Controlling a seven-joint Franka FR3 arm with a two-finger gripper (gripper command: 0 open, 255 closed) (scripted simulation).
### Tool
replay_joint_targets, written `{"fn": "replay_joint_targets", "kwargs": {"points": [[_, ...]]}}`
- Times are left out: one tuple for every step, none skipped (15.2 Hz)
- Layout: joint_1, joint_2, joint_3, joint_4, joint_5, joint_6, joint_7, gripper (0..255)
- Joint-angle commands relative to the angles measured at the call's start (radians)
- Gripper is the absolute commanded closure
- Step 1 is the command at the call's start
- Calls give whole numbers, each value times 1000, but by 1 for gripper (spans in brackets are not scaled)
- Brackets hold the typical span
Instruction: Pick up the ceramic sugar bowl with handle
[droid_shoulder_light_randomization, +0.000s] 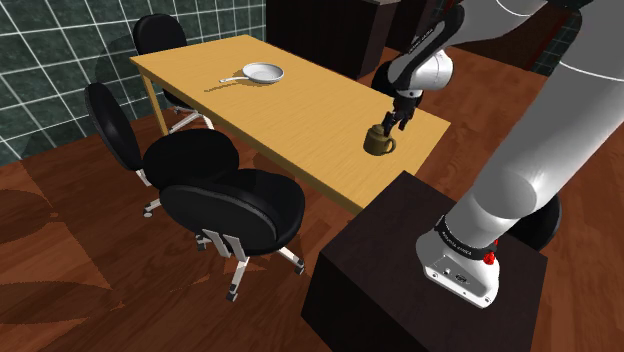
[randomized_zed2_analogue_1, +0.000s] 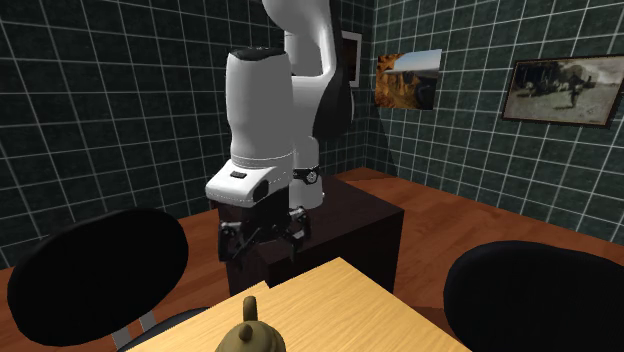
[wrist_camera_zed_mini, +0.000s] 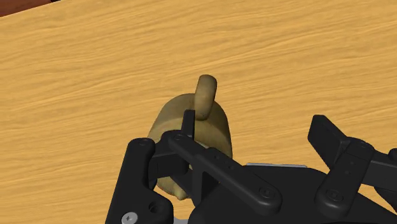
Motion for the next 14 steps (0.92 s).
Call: {"fn": "replay_joint_targets", "kwargs": {"points": [[-21, 92, 7, 48, 61, 37, -59, 0], [-38, 134, 15, 72, 89, 52, -87, 0], [-56, 175, 25, 97, 115, 66, -112, 0], [-67, 197, 32, 111, 127, 73, -125, 0], [-73, 210, 39, 112, 137, 84, -132, 0], [-78, 224, 46, 113, 148, 95, -139, 0], [-84, 237, 54, 115, 159, 107, -145, 0], [-89, 251, 62, 116, 169, 118, -152, 0], [-95, 265, 69, 118, 179, 129, -159, 0], [-101, 278, 77, 121, 189, 139, -166, 0], [-108, 292, 86, 123, 199, 150, -172, 0], [-111, 300, 91, 125, 205, 156, -176, 0], [-112, 300, 91, 125, 204, 156, -176, 0], [-112, 301, 92, 123, 206, 159, -177, 255]]}}
